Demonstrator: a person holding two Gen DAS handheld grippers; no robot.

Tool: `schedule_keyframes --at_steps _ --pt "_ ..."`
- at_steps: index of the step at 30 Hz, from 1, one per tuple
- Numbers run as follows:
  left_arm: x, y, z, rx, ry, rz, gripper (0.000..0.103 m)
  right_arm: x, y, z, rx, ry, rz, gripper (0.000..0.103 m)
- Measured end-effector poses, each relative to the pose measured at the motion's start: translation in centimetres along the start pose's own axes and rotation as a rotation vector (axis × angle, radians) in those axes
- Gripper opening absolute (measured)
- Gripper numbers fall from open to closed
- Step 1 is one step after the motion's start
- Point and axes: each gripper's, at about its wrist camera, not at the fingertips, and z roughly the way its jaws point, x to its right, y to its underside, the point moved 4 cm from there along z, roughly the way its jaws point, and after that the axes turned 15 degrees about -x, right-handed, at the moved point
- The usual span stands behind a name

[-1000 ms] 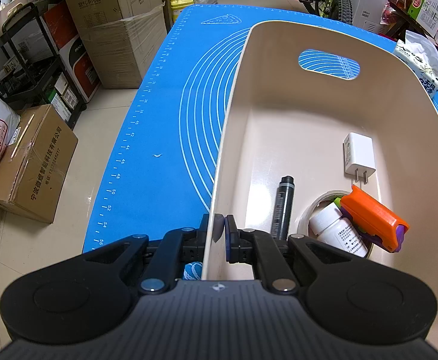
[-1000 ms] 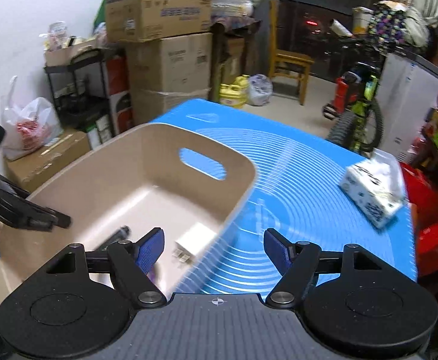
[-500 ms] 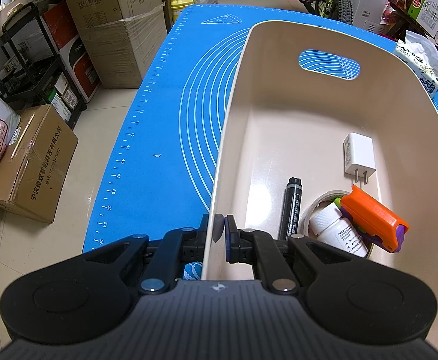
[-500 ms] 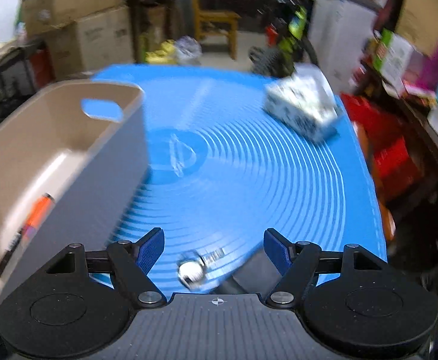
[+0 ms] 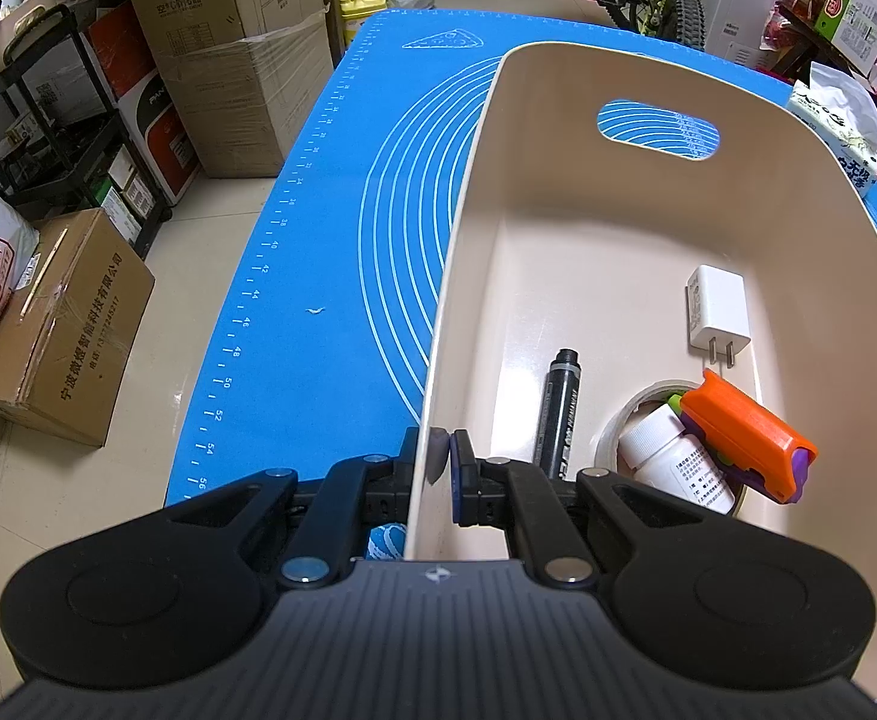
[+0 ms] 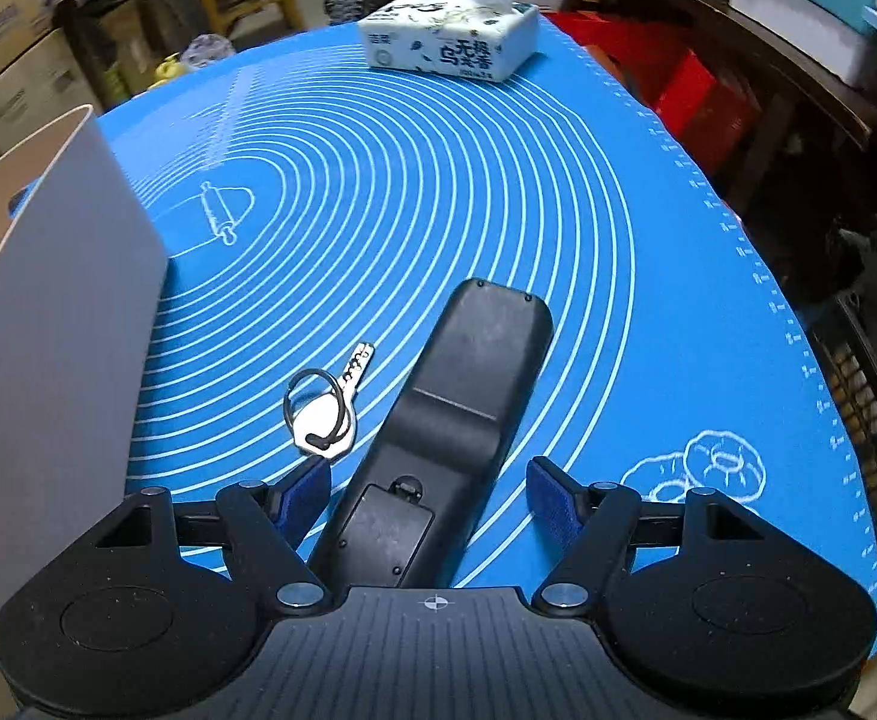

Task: Organize rigid objects
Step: 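Move the right gripper down to the black remote on the mat, then close the right gripper on the black remote and lift it, then carry the black remote into the basket and open the right gripper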

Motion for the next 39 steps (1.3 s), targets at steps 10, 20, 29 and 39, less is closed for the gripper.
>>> schedule_keyframes --at_steps 10,20,29,39 --pt "0.0 0.0 0.0 0.001 -0.004 0.000 0.010 -0.8 0.8 0.0 0.089 0.069 0.122 0.071" --pt "-0.1 0.0 -0.1 0.001 -0.008 0.001 0.010 -2.6 2.3 0.6 0.226 0.174 0.143 0.060" --pt "0.0 0.0 -0.1 0.001 -0.007 0.000 0.010 -2.3 3.0 0.3 0.256 0.164 0.163 0.054" --pt "0.0 0.0 0.0 0.001 -0.009 0.000 0.010 -1.7 2.6 -1.7 0.314 0.147 0.162 0.054"
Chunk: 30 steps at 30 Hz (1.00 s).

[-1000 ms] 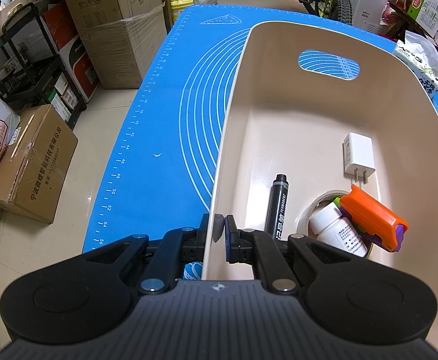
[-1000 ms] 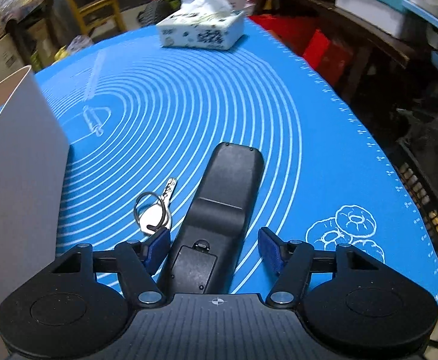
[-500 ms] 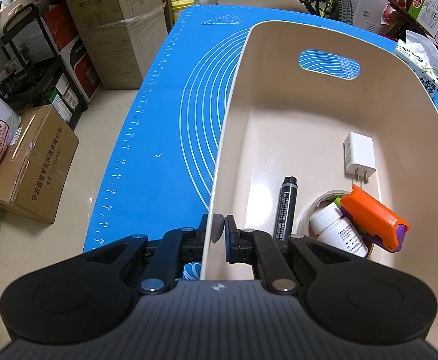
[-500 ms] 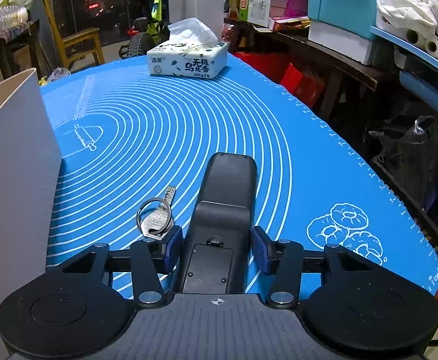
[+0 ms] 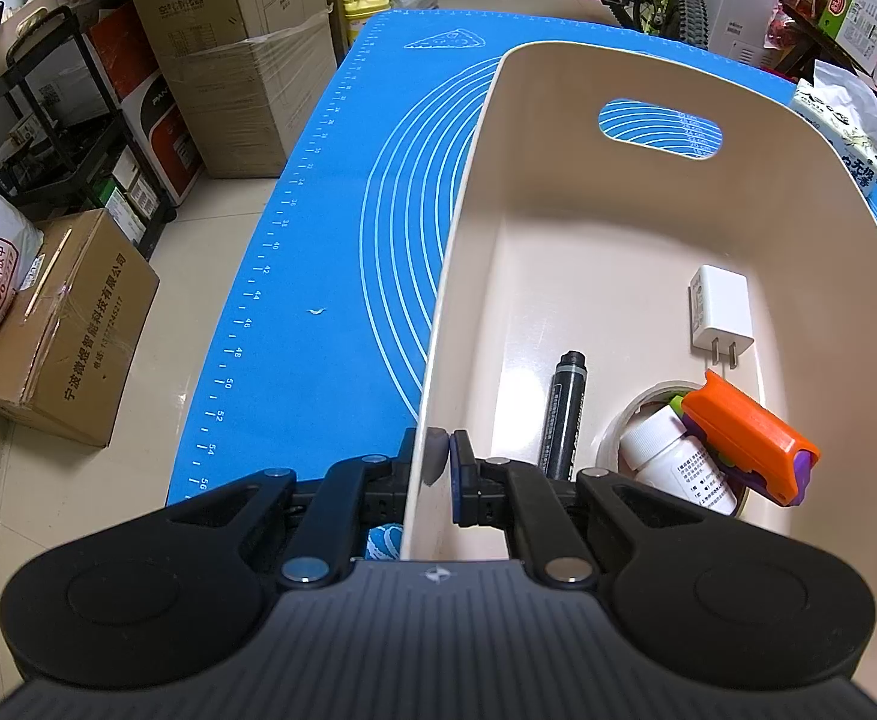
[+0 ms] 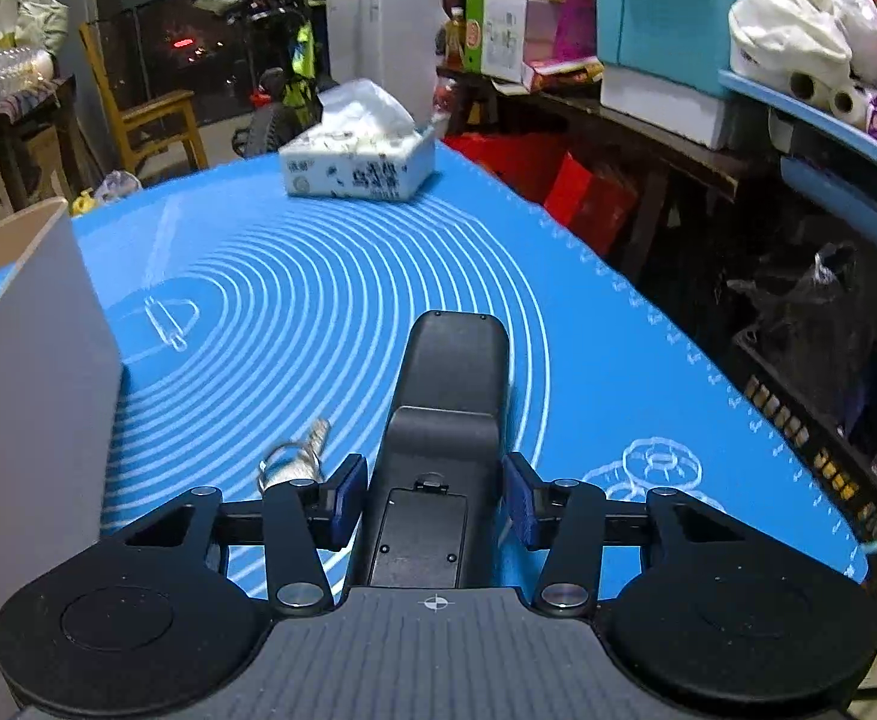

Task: Organize rigid objects
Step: 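Carry the black remote into the basket and open the right gripper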

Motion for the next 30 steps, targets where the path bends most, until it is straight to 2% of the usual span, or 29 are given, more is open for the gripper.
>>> schedule_keyframes --at_steps 8,13,20,30 --pt "0.0 0.0 0.0 0.000 0.001 0.000 0.010 -0.3 -1.0 -2.2 0.058 -0.044 -0.008 0.054" --pt "0.0 0.0 0.0 0.001 0.000 -0.001 0.010 -1.2 -1.9 -4.6 0.105 -0.102 -0.024 0.054" --pt "0.0 0.0 0.0 0.000 0.000 0.000 0.010 -3.9 -3.2 -7.9 0.156 -0.211 -0.097 0.054" --pt "0.0 0.0 0.0 0.000 -0.002 0.001 0.010 -8.8 -3.5 -10.3 0.146 -0.353 -0.212 0.054"
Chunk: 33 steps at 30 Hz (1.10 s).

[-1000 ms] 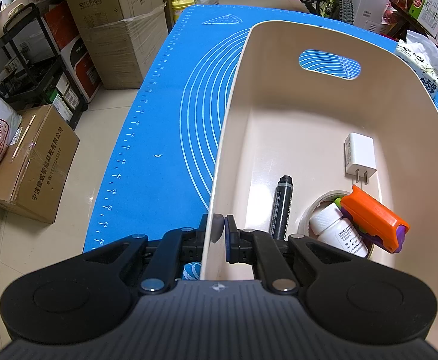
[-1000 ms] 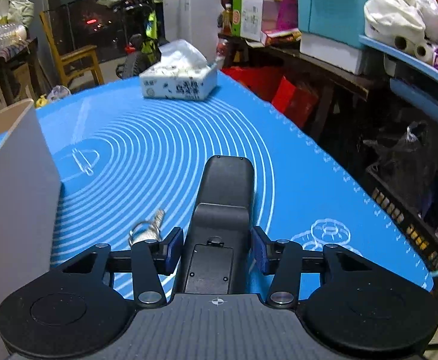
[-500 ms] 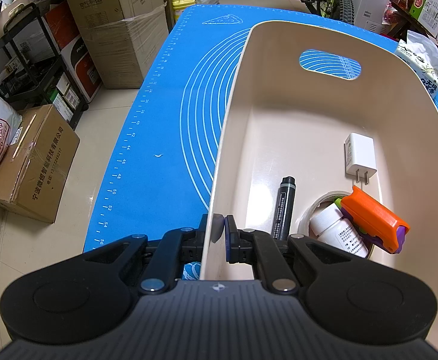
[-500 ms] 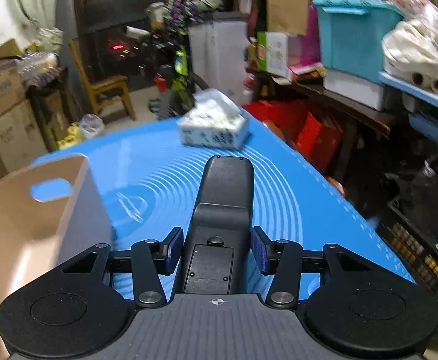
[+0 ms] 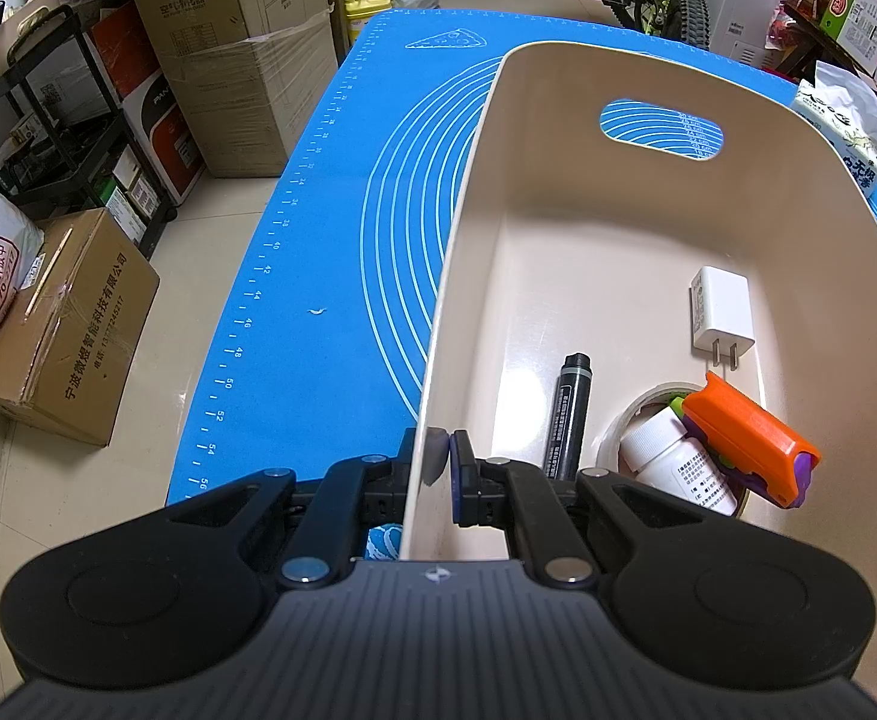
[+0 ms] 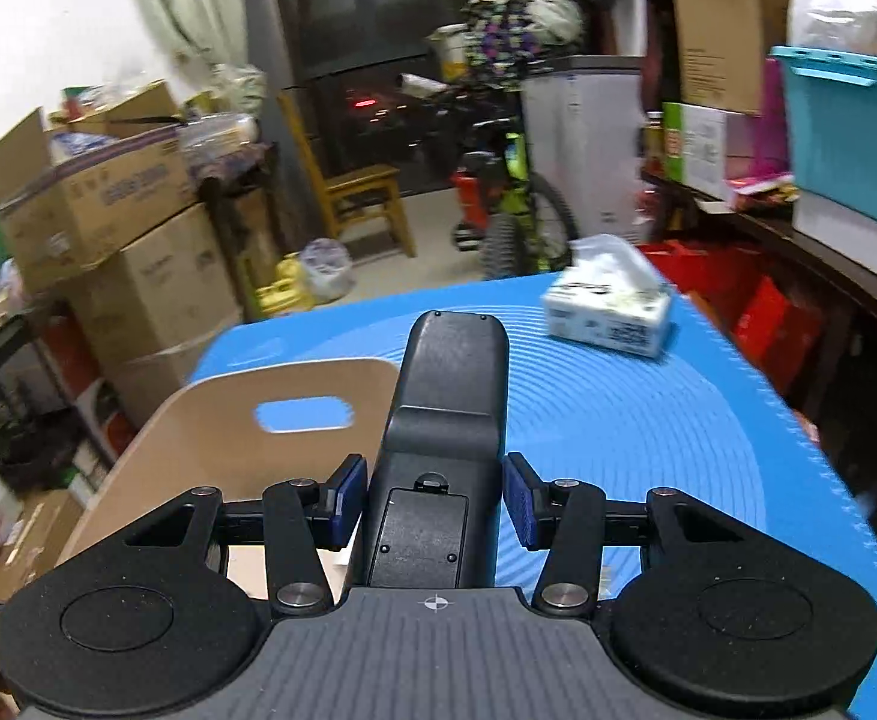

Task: Organize rigid objects
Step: 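Carry the black remote into the basket and open the right gripper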

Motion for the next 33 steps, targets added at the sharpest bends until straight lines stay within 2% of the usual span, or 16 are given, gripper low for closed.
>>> schedule_keyframes --at_steps 3,7,18,21,33 --pt "0.0 0.0 0.0 0.000 0.001 -0.001 0.010 -1.6 -0.1 0.2 -0.014 -0.035 -0.035 0.054" --pt "0.0 0.0 0.0 0.000 0.000 -0.001 0.010 -3.4 0.2 1.2 -0.088 -0.100 -0.061 0.054" --pt "0.0 0.0 0.0 0.000 -0.002 0.000 0.010 -6.8 2.6 4.3 -0.242 -0.141 -0.177 0.054" --pt "-0.2 0.0 0.0 0.000 -0.005 -0.001 0.011 -7.1 3.1 4.4 -0.238 -0.114 -0.222 0.054" --pt "-0.2 0.1 -0.1 0.000 -0.011 -0.001 0.011 -7.2 2.9 4.5 -0.238 -0.101 -0.267 0.053"
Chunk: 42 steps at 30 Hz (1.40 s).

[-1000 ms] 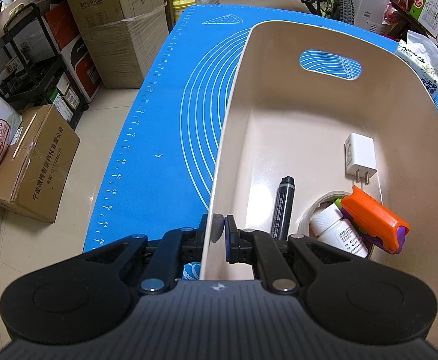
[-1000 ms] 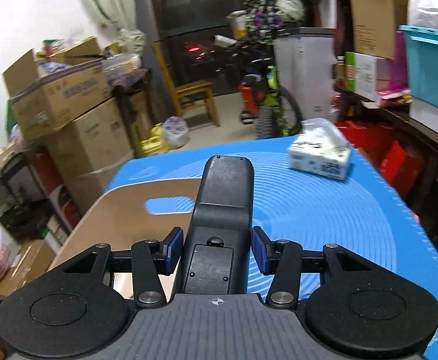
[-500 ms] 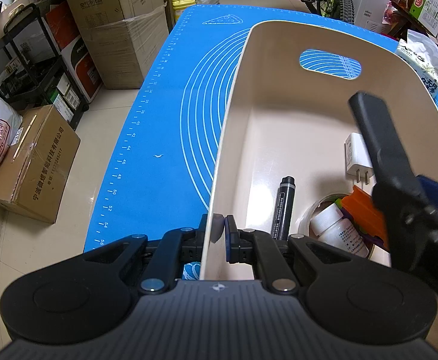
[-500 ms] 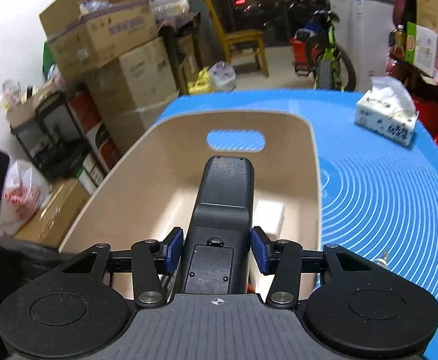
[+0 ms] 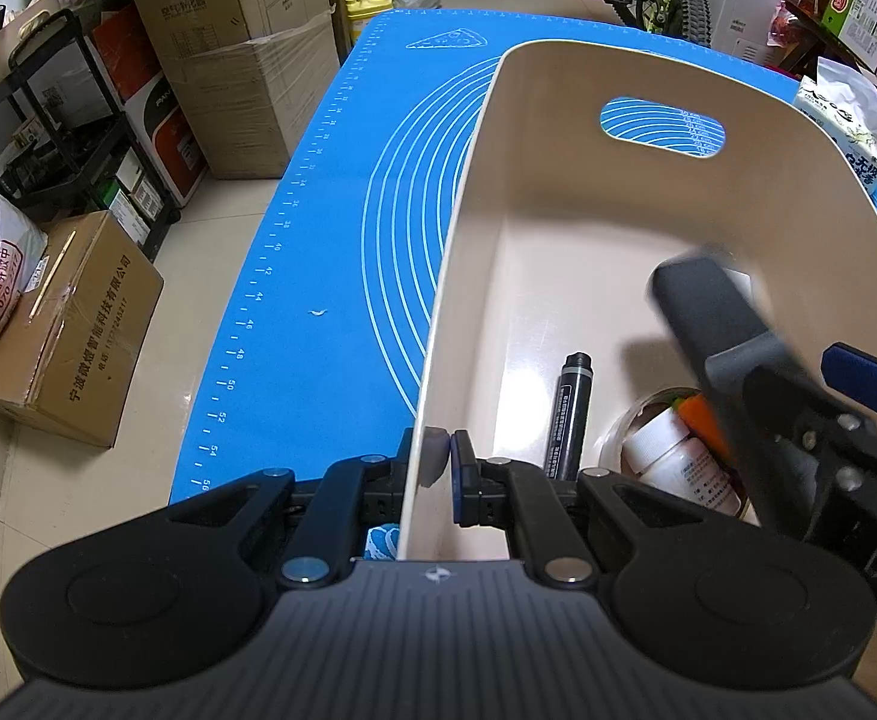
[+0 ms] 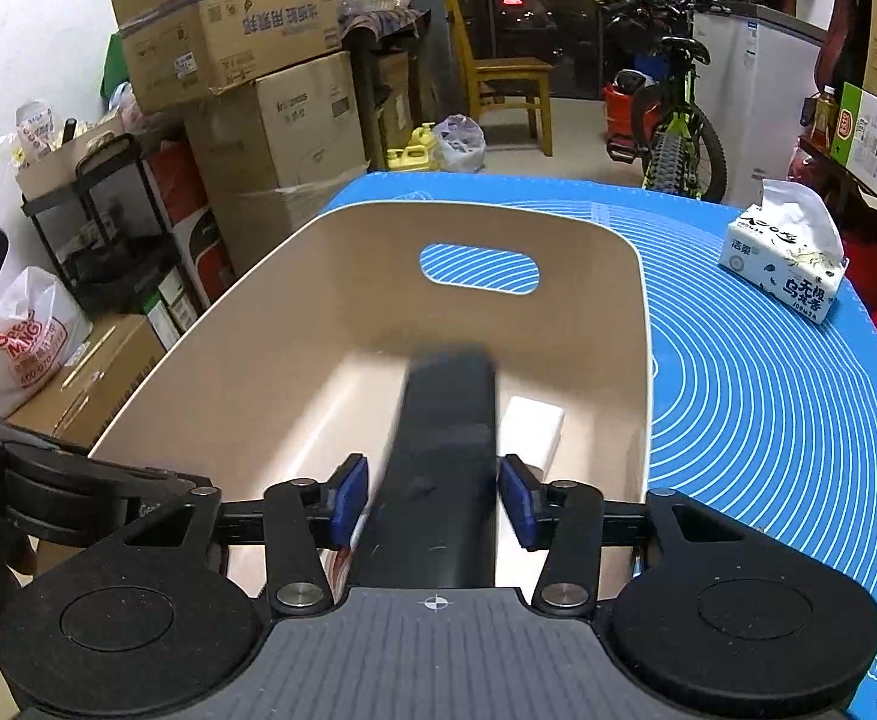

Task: Organize rigid objects
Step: 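Carry the black remote into the basket and open the right gripper, then move the right gripper down to the silver key ring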

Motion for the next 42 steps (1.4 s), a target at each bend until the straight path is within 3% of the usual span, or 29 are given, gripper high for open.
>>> schedule_keyframes --at_steps 9,17,26,35,42 --pt "-0.1 0.0 0.0 0.000 0.000 0.000 0.011 2.6 -0.6 -1.3 0.036 -0.081 0.093 0.063" --pt "0.0 0.0 0.1 0.000 0.001 -0.001 0.011 6.8 -1.7 -3.8 0.098 -0.132 0.168 0.064" --pt "0.0 0.0 0.1 -0.001 0.000 -0.001 0.011 11.8 -2.1 -6.2 0.143 -0.007 0.177 0.065" --pt "0.0 0.0 0.1 0.000 -0.001 -0.001 0.011 15.6 0.1 -3.7 0.053 0.086 0.177 0.065" --pt "-0.1 0.1 0.1 0.000 -0.004 0.001 0.011 15.9 2.8 0.0 -0.028 0.052 0.156 0.065"
